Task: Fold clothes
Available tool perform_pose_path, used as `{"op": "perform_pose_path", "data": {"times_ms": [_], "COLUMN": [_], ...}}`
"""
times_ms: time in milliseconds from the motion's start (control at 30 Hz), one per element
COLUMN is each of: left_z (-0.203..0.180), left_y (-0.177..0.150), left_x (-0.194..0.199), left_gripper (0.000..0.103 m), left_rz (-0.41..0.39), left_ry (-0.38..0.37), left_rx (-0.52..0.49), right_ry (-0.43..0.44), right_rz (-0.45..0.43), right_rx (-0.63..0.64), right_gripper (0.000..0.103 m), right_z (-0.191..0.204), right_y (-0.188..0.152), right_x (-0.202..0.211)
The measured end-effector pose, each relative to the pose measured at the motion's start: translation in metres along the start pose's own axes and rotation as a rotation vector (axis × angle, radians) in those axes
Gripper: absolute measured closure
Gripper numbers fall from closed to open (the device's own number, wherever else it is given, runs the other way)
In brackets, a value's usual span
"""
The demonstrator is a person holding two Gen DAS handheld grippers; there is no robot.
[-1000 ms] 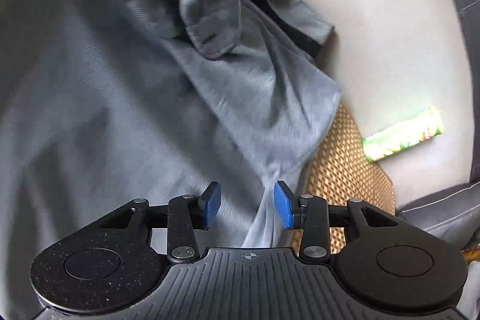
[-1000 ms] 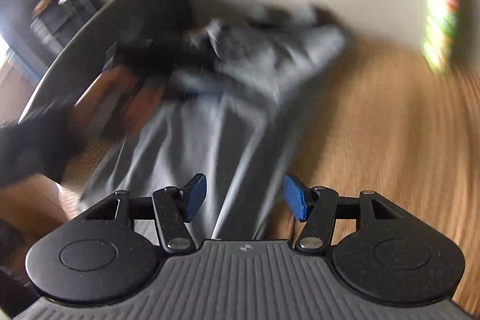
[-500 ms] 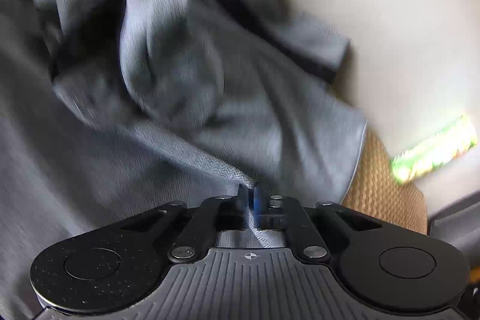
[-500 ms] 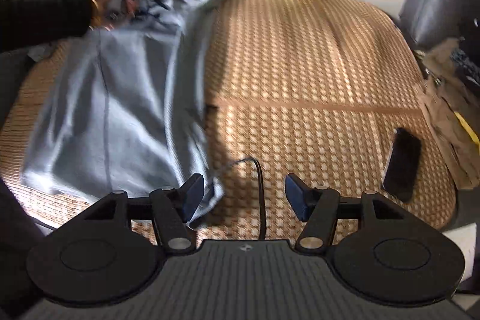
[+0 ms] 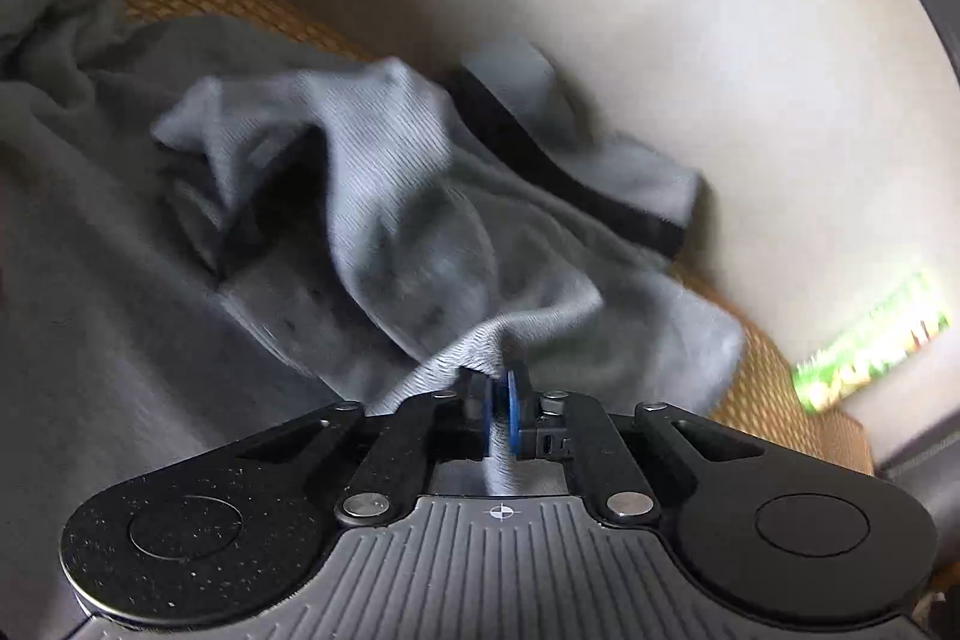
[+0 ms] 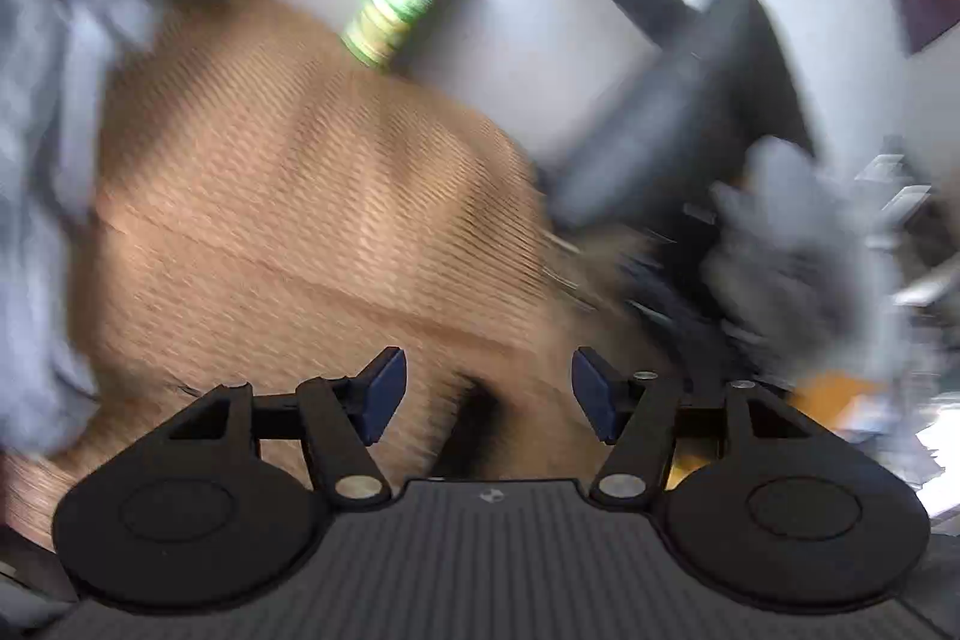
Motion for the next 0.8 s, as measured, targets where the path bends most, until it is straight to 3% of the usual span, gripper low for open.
{"op": "perform_pose_path", "data": {"times_ms": [67, 167, 233, 300, 367, 533, 633, 800], "left_z": [-0.006, -0.018, -0.026, -0.034, -0.04, -0.039, -0.032, -0.023], "left_y": [-0.008, -0.026, -0.046, -0.077, -0.122, -0.253, -0.301, -0.32], "left_x": [-0.001, 0.004, 0.016, 0.031, 0.045, 0.063, 0.061, 0.065], "left_gripper": [0.078, 0.061, 0.051, 0.048, 0.045, 0.044, 0.045, 0.046], "left_rz": [0.034, 0.099, 0.136, 0.206, 0.311, 0.565, 0.582, 0.535], "left_ry": [-0.02, -0.057, -0.096, -0.139, -0.168, -0.148, -0.086, -0.051], "left_rx": [-0.023, -0.092, -0.15, -0.2, -0.247, -0.359, -0.37, -0.322], "right_ry": [0.031, -0.002, -0.074, -0.131, -0.11, 0.085, 0.267, 0.459], "right_rz": [0.008, 0.12, 0.18, 0.173, 0.106, -0.075, -0.158, -0.212], "right_rx": [-0.001, -0.019, -0.01, 0.011, 0.046, 0.037, 0.058, 0.202], "right_gripper": [0.037, 0.037, 0.035, 0.032, 0.028, 0.028, 0.03, 0.036], "right_z": [0.004, -0.02, -0.046, -0.063, -0.061, -0.017, 0.031, 0.106], "right_y": [-0.011, -0.048, -0.072, -0.084, -0.083, -0.075, -0.082, -0.111], "right_x": [0.019, 0.052, 0.077, 0.096, 0.102, 0.083, 0.058, 0.02]}}
Point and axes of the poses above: each gripper's, at about its wrist camera, not at the fingertips, and x roughly against the way its jaws point, z to its left, y to its top, the point moved 3 cm from there along -x, roughly the way its jaws point, and after that the axes turned 7 degrees about -y, right-handed, at the moved point
